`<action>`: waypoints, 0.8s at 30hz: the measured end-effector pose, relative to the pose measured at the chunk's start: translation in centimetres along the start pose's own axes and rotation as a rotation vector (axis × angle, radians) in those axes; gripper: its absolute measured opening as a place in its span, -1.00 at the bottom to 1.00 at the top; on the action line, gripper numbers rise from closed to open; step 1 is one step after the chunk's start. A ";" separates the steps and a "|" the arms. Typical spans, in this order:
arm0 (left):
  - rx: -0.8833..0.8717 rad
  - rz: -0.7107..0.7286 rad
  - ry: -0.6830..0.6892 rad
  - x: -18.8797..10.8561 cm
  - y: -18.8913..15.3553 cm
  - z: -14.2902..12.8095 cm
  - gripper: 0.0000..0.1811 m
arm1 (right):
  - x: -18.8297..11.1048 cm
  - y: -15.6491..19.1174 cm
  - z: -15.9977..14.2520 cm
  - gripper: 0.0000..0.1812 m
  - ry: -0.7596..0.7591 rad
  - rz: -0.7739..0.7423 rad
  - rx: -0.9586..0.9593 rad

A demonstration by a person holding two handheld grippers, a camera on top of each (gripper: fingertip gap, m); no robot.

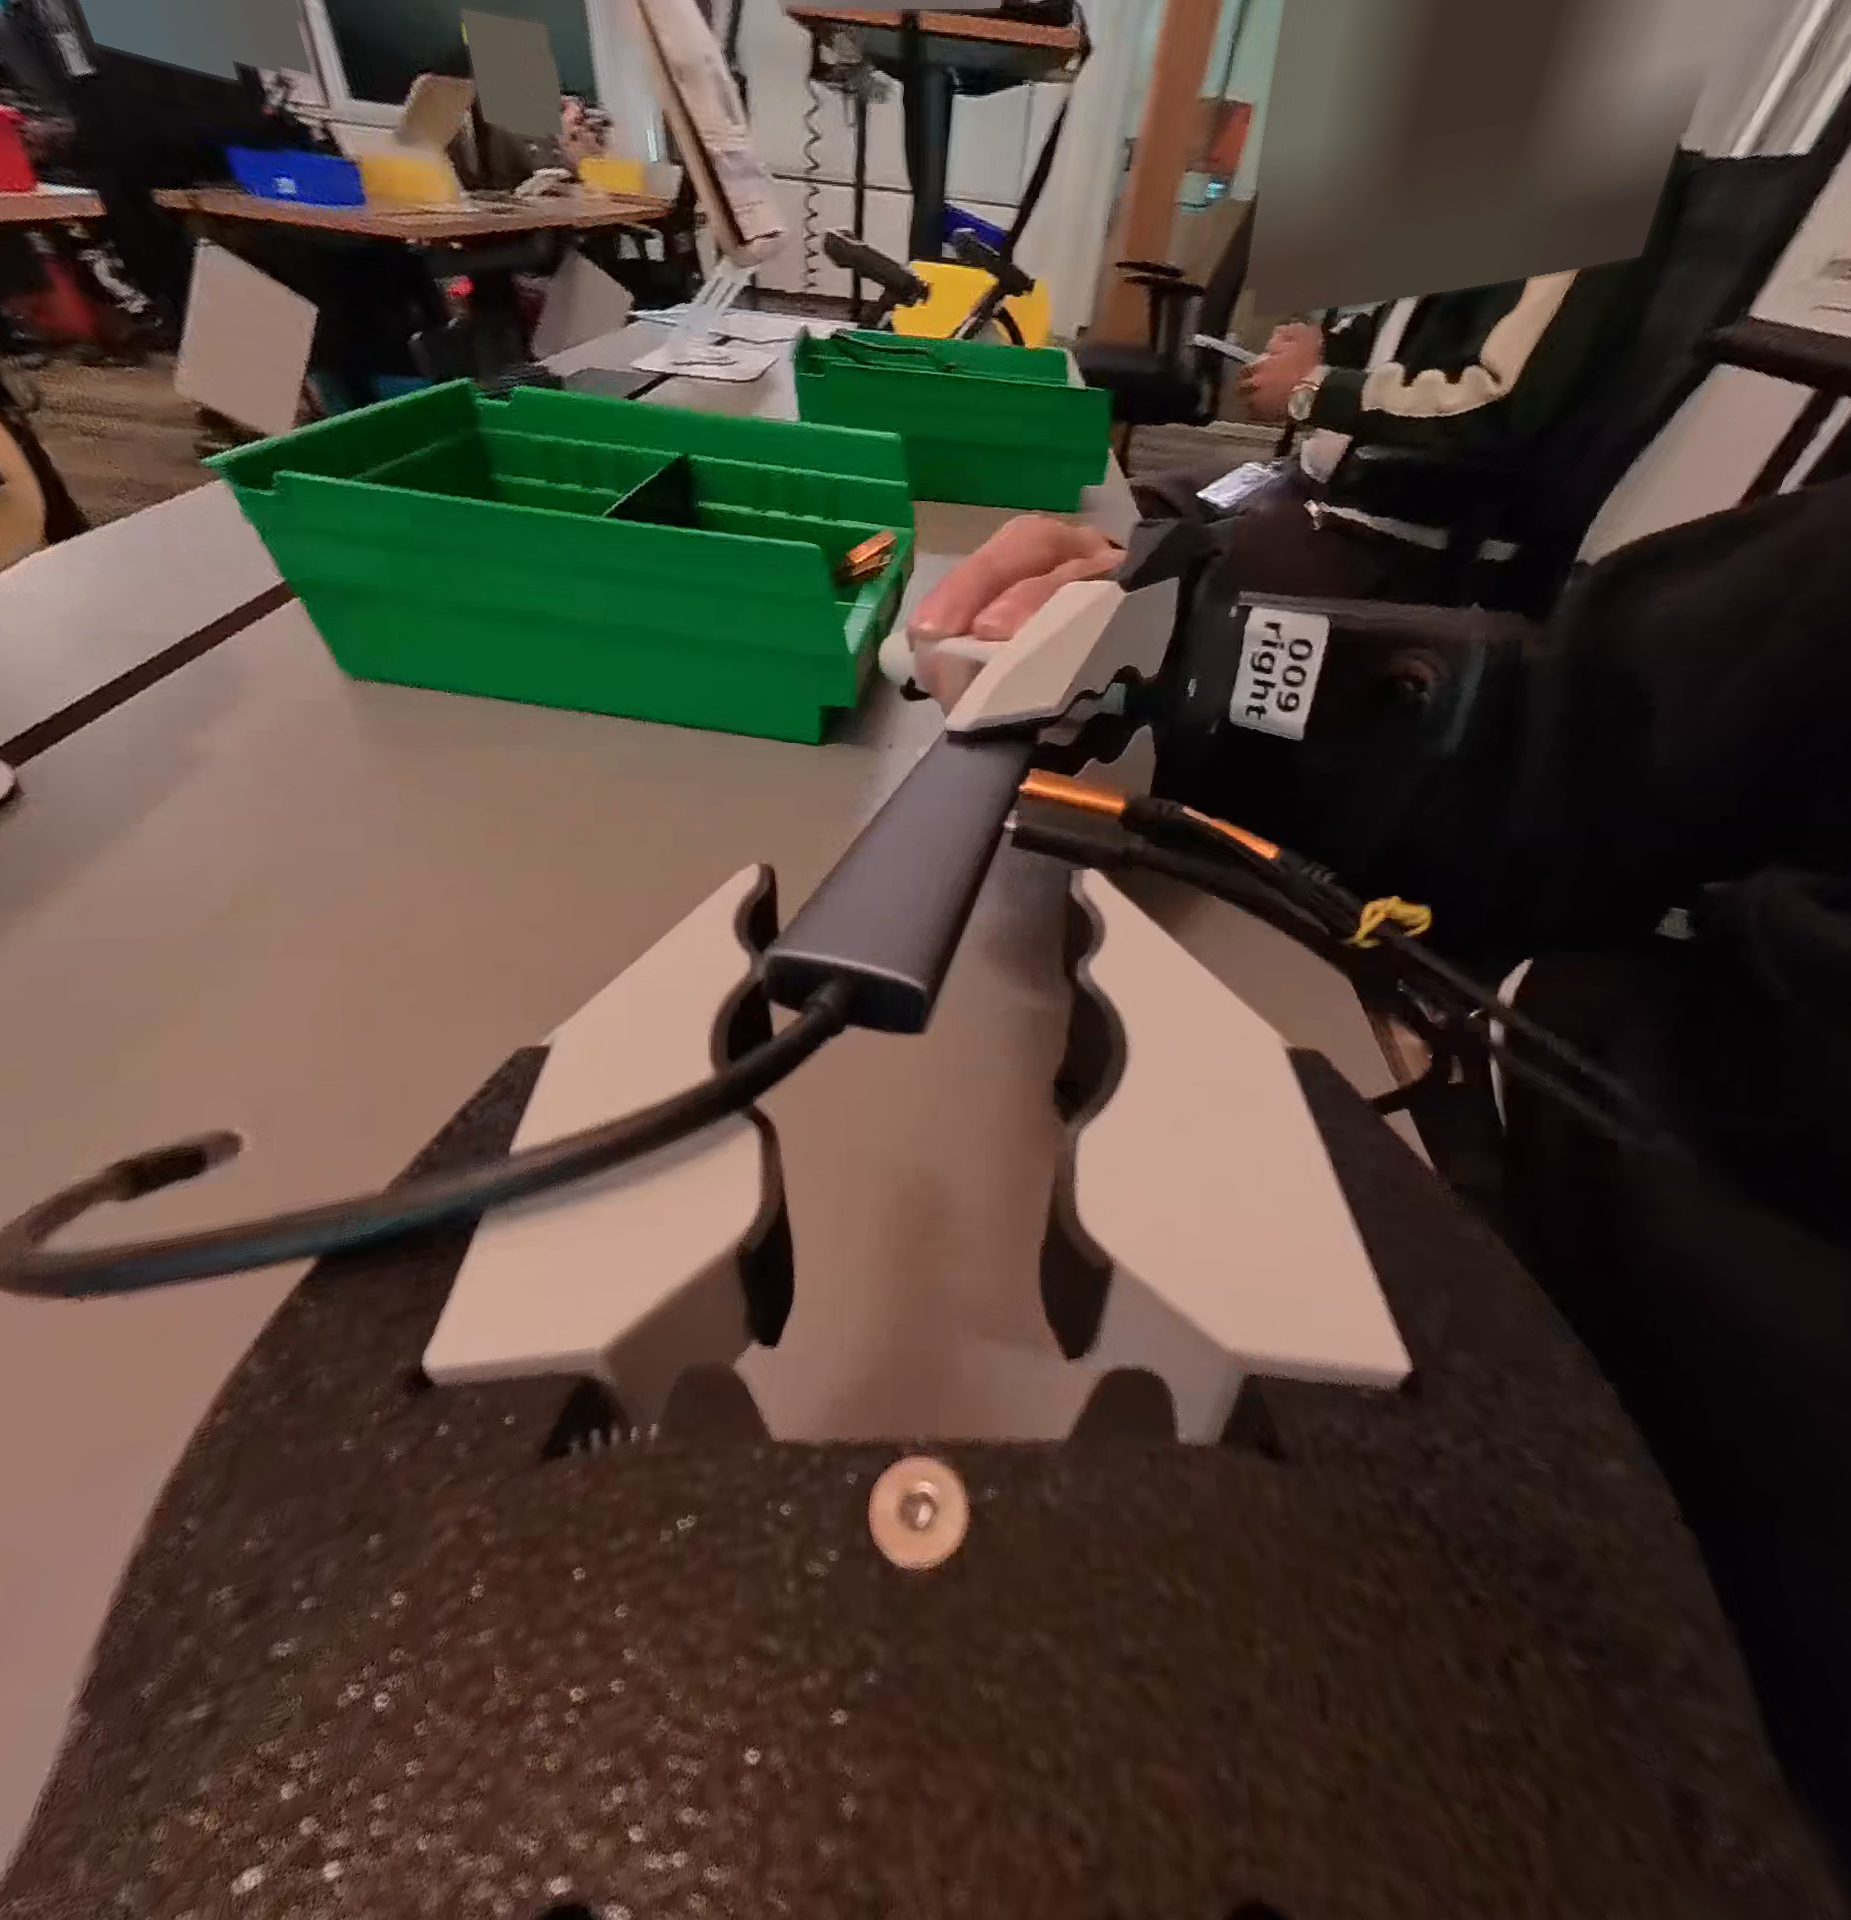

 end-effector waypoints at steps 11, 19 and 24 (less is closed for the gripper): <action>0.005 -0.174 -0.098 -0.4 -0.7 1.2 -0.77 | -0.4 0.0 0.0 -0.92 -0.062 0.008 0.124; 0.039 -0.114 0.038 -0.3 -0.5 0.4 -0.77 | -0.4 0.1 0.0 -0.92 -0.065 0.014 0.120; -0.009 -0.133 -0.014 -0.1 -0.5 0.9 -0.77 | -0.4 0.1 -0.1 -0.92 -0.061 0.017 0.138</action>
Point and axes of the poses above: each gripper's, where its closed fingertips meet, x out along the fingers, z out of its top, y = z × x across the jaws, the point moved 5 cm from there along -x, back along the fingers, and after that the axes turned 13 degrees about -x, right-handed, at the moved point
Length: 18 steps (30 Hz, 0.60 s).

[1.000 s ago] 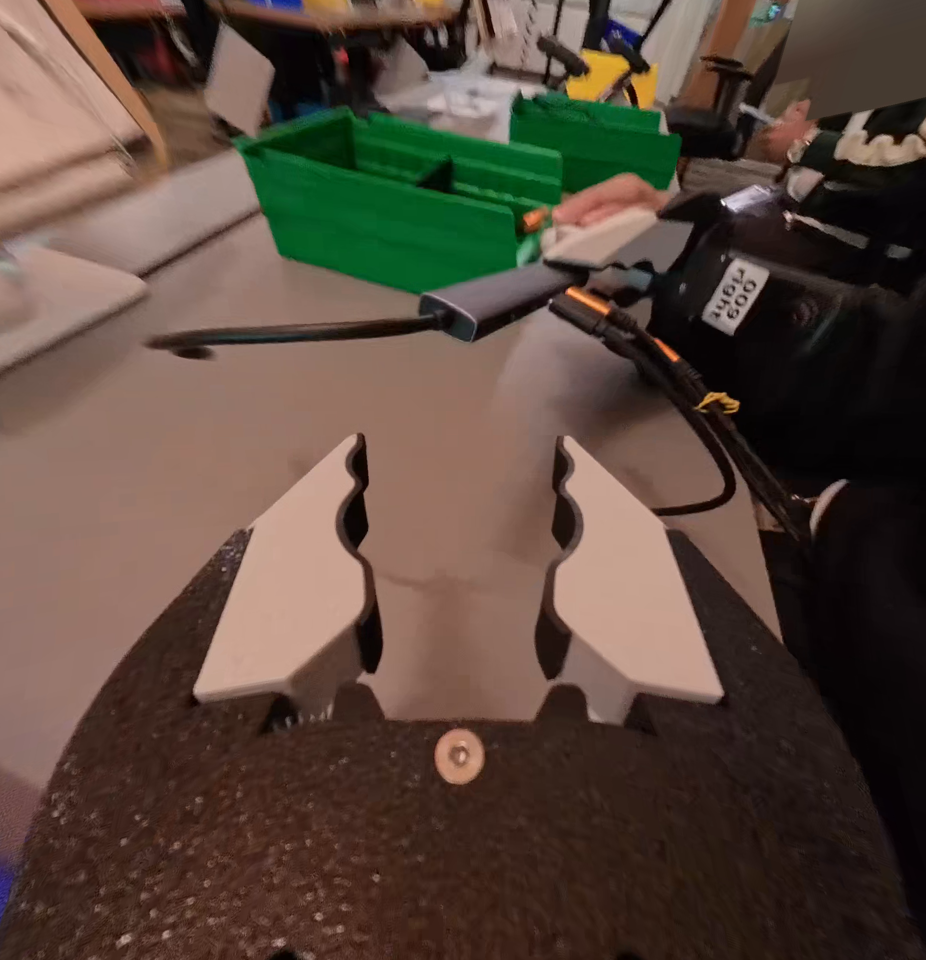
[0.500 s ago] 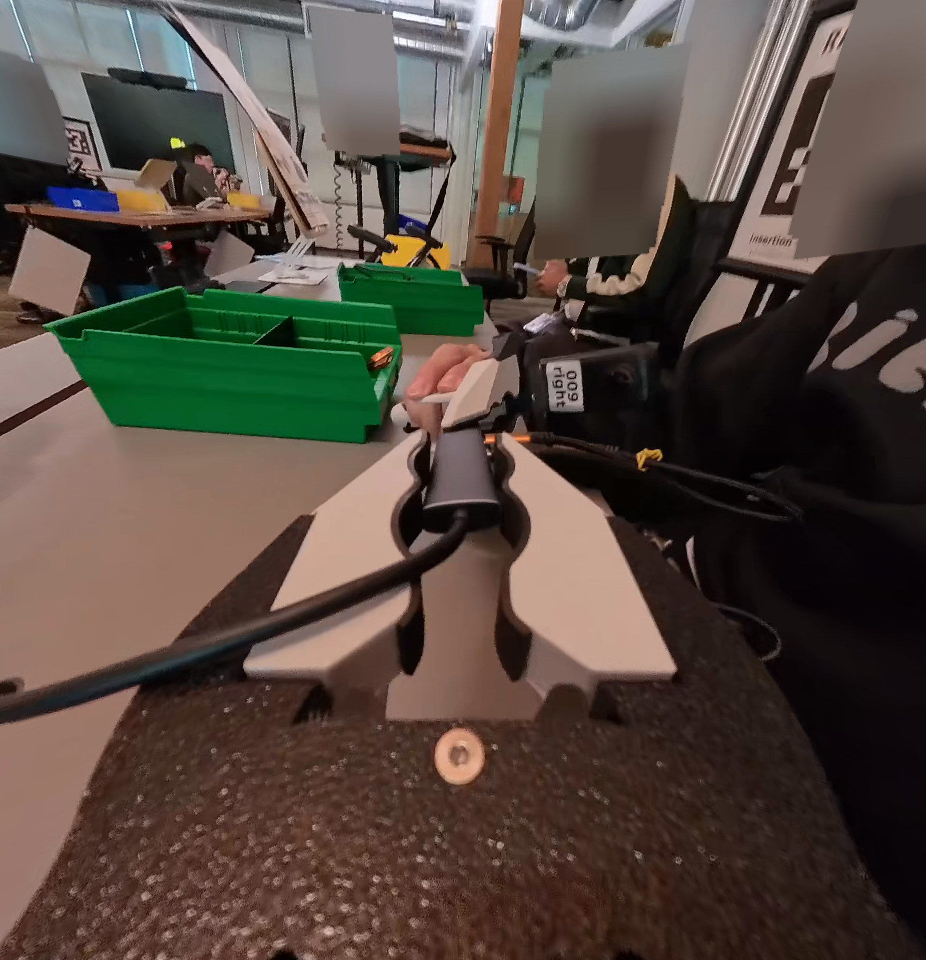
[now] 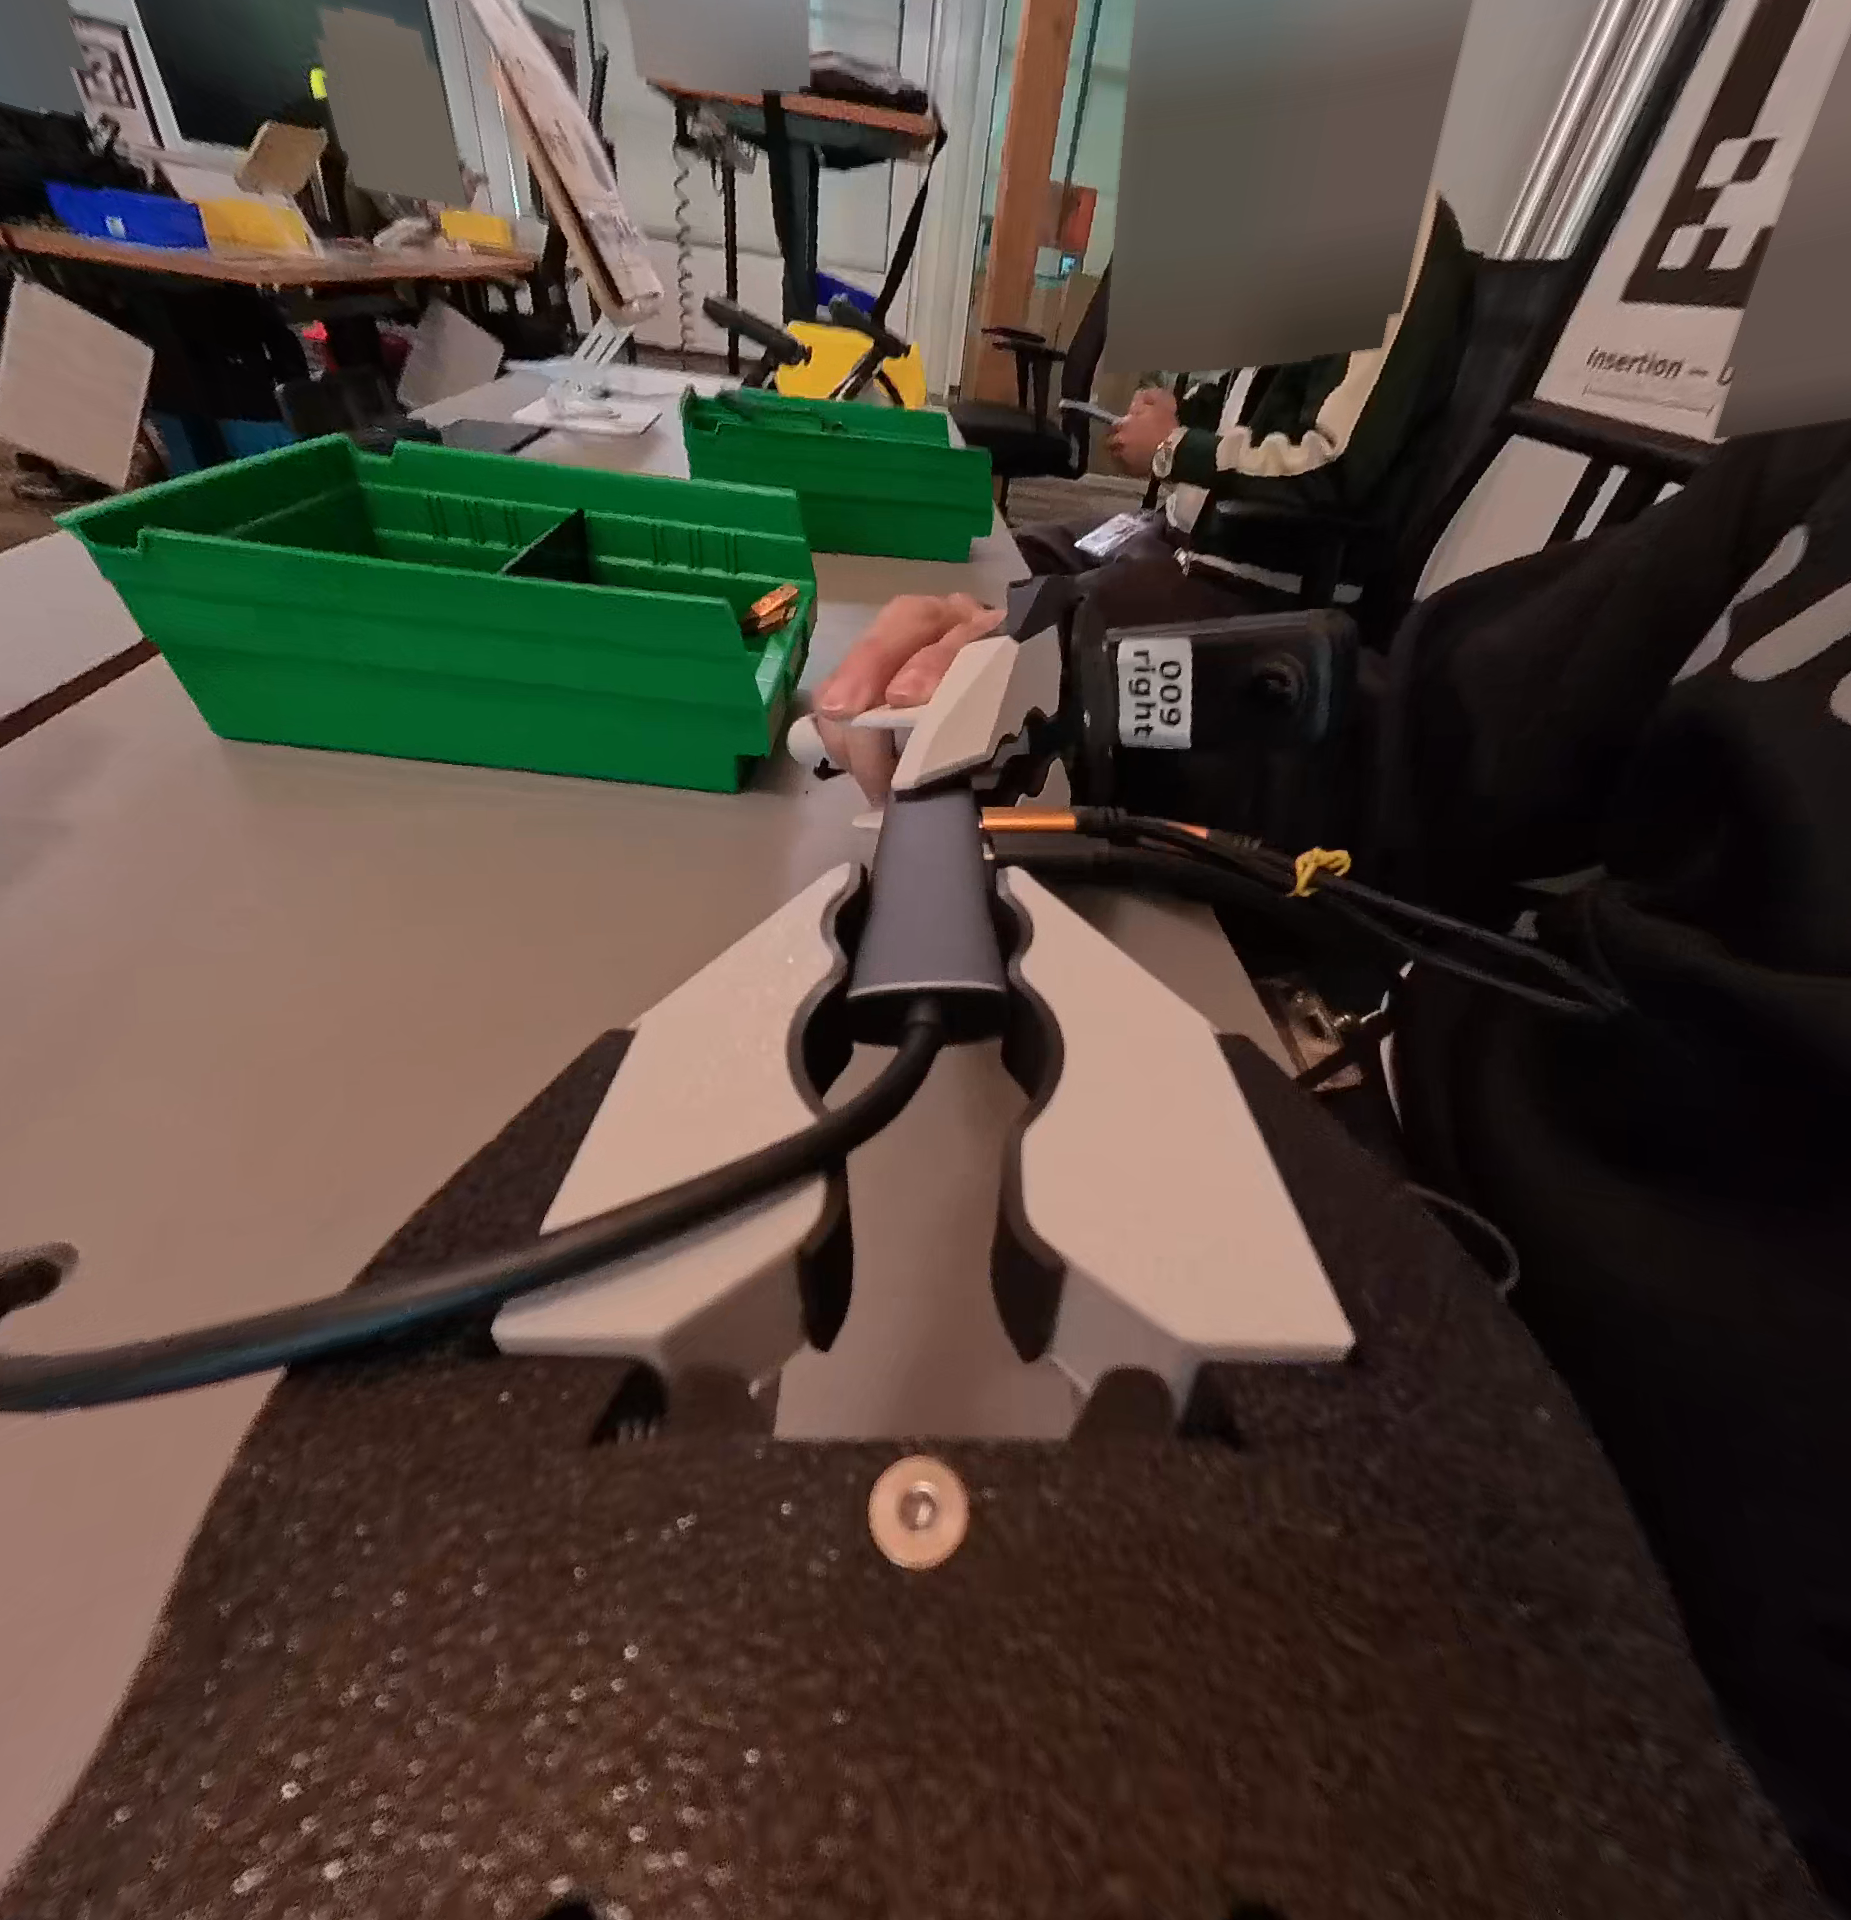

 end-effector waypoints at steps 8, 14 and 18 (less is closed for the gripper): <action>-0.041 0.088 0.034 0.5 0.5 -0.4 -0.77 | -0.1 0.5 -1.0 -0.89 0.014 0.034 0.072; 0.087 0.413 -0.107 -0.5 1.9 1.0 -0.77 | -2.3 -2.3 -6.5 -0.39 0.170 -0.082 0.429; 0.228 0.744 -0.246 -1.8 2.7 1.7 -0.77 | -4.1 -6.5 -7.5 0.12 0.181 -0.147 1.028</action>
Point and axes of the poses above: each gripper's, where its closed fingertips meet, x out along the fingers, z out of its top, y = z × x across the jaws, the point moved 5 cm from there along -x, back along the fingers, and after that the axes turned 13 degrees about -x, right-handed, at the moved point
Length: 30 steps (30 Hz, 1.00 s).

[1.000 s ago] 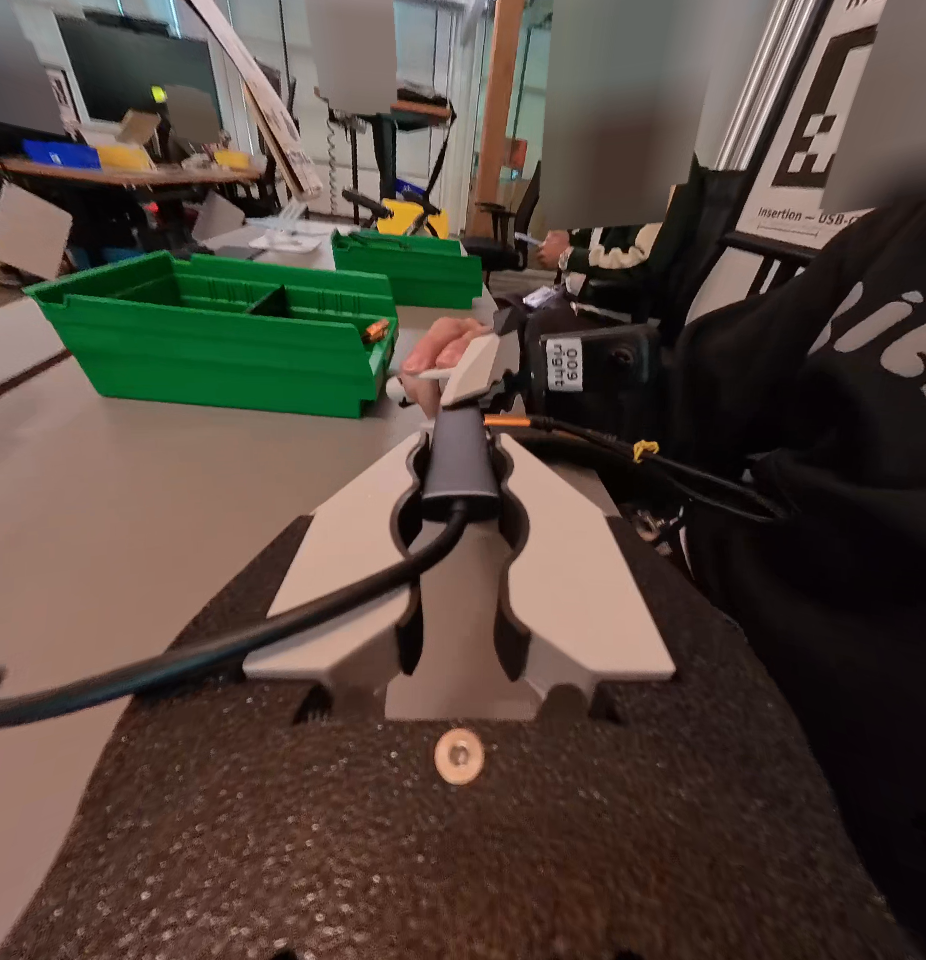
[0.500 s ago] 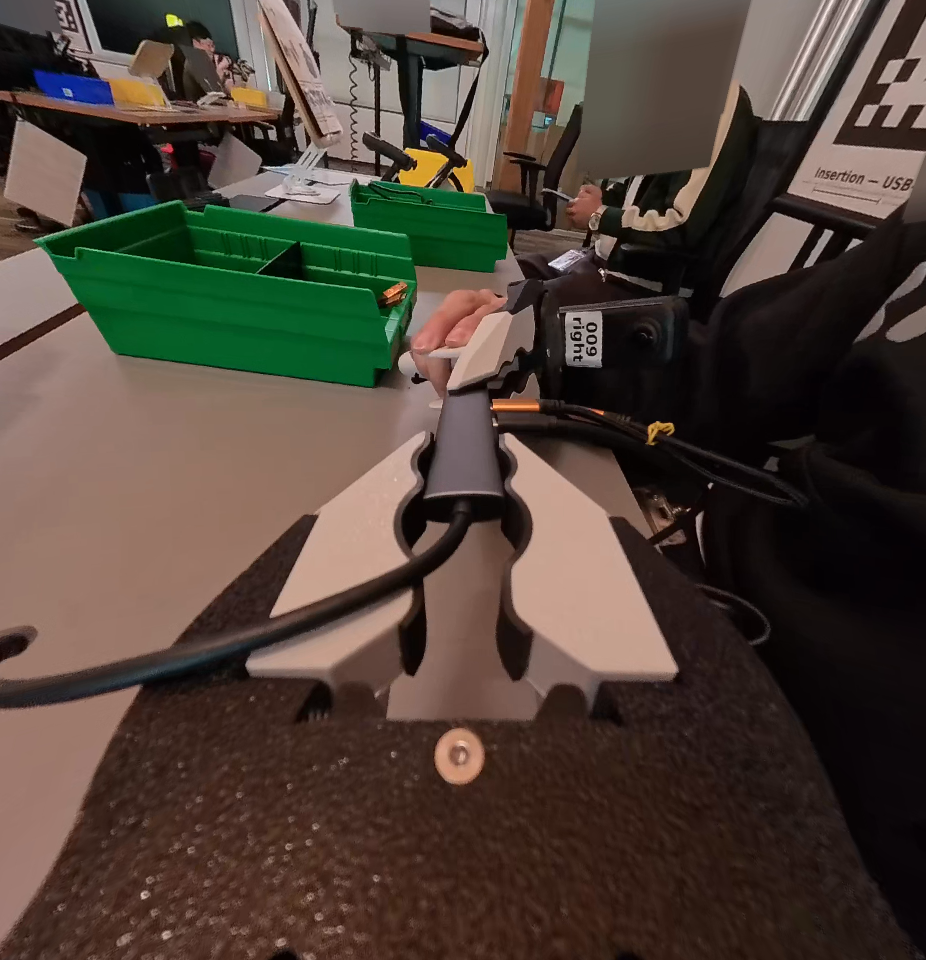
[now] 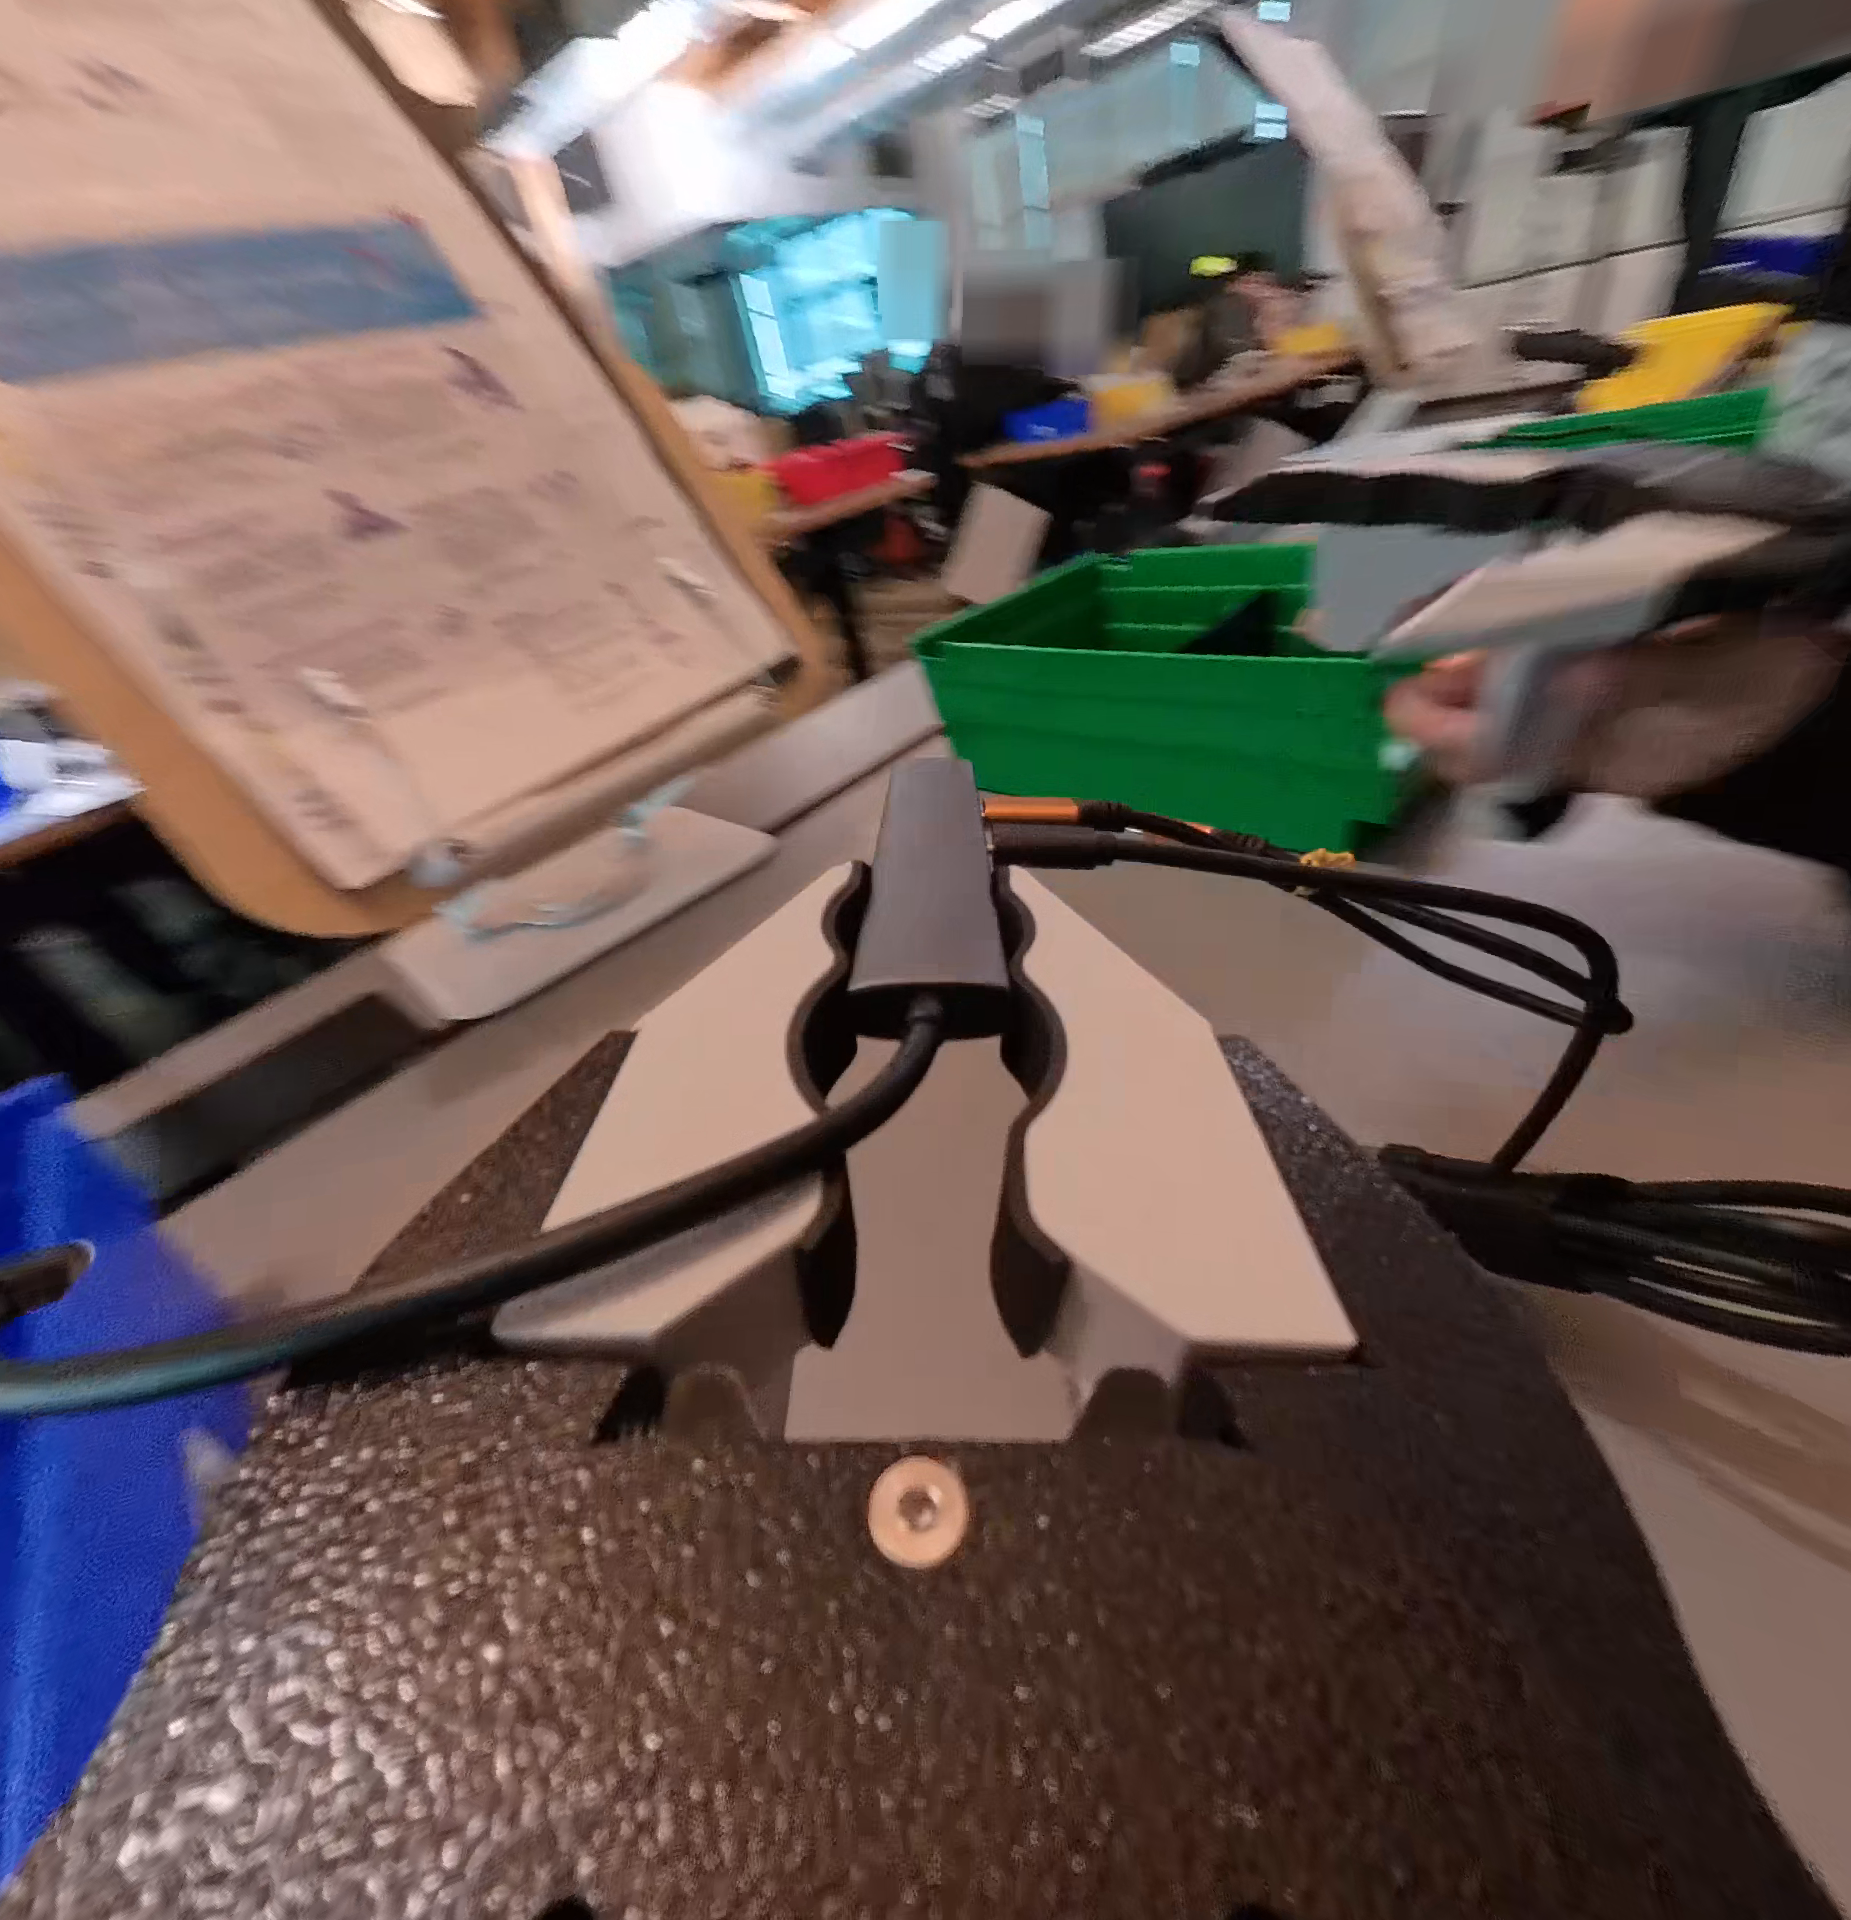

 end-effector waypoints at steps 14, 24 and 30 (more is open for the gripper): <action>0.073 0.411 -0.245 -1.2 -0.1 -0.6 -0.76 | 9.9 9.6 0.2 -0.71 0.115 0.115 0.168; -0.054 0.308 -0.252 -0.9 0.8 -1.4 -0.77 | 10.4 9.4 -0.6 -0.83 0.063 0.055 0.200; -0.079 0.312 -0.266 -1.1 1.0 -1.4 -0.77 | 10.9 9.6 -0.8 -0.83 0.058 -0.005 0.198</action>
Point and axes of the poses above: each gripper's, where its closed fingertips meet, x out along the fingers, z out of its top, y = z × x across the jaws, the point moved 5 cm from there along -x, back along the fingers, and after that the axes turned 13 degrees about -x, right-handed, at the moved point
